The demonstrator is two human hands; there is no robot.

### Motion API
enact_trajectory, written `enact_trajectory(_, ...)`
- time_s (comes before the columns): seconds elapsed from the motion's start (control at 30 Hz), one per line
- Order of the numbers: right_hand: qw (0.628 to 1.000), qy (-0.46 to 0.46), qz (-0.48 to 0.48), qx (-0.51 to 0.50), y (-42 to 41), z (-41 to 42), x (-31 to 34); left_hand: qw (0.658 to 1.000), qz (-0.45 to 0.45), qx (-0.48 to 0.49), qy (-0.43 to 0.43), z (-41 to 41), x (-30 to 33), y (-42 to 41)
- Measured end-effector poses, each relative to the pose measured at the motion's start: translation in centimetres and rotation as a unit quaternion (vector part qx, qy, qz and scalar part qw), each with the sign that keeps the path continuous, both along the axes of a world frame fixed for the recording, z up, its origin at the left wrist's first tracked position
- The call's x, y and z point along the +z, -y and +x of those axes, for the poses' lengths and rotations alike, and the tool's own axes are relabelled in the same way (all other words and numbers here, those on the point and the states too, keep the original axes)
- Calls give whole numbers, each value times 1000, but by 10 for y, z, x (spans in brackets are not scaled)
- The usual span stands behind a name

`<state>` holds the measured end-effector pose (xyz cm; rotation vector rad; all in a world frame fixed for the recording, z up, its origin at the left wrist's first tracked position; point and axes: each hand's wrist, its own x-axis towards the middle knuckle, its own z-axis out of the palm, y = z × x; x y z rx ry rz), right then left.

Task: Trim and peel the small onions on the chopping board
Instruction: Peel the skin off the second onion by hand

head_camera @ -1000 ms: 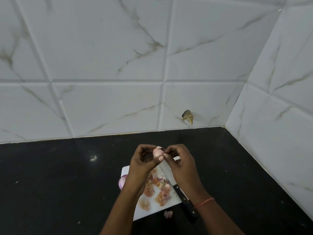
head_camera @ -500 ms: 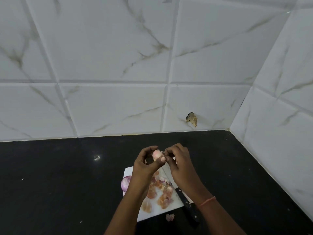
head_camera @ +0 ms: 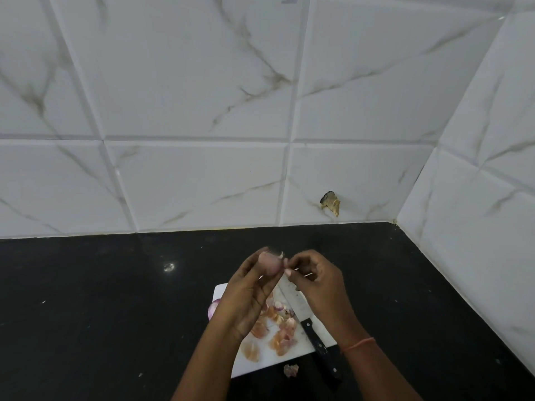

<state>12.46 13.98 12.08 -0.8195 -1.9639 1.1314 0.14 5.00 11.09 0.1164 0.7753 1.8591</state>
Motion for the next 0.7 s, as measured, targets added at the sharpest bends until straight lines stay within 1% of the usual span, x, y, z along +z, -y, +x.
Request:
enact_trajectory(0.07, 999, -26, 39, 25, 7, -6, 0, 999, -5, -4, -39, 0, -1, 1)
enact_trajectory(0.13, 995, -26, 86, 38, 12, -11, 1, 998, -4, -3, -58, -2, -1, 2)
enact_trajectory(0.3, 989, -52, 137, 21, 11, -17, 4, 999, 4, -1, -35, -1, 1, 3)
enact_trajectory(0.37, 984, -38, 170, 33, 10, -17, 5, 1000, 5, 6, -26, 0, 1, 2)
enact_trajectory(0.47, 975, 13, 205, 89, 8, -14, 1, 999, 7, 30, -26, 0, -1, 0)
enact_trajectory(0.53, 981, 16, 183, 68, 6, -13, -3, 999, 10, 39, -24, -2, 0, 0)
enact_trajectory(0.63, 991, 12, 129, -10, 4, -12, -5, 999, 12, 30, -20, -4, 1, 1)
enact_trajectory(0.7, 996, 10, 90, -20, 5, -11, -2, 1000, 10, 24, -15, -5, 2, 1)
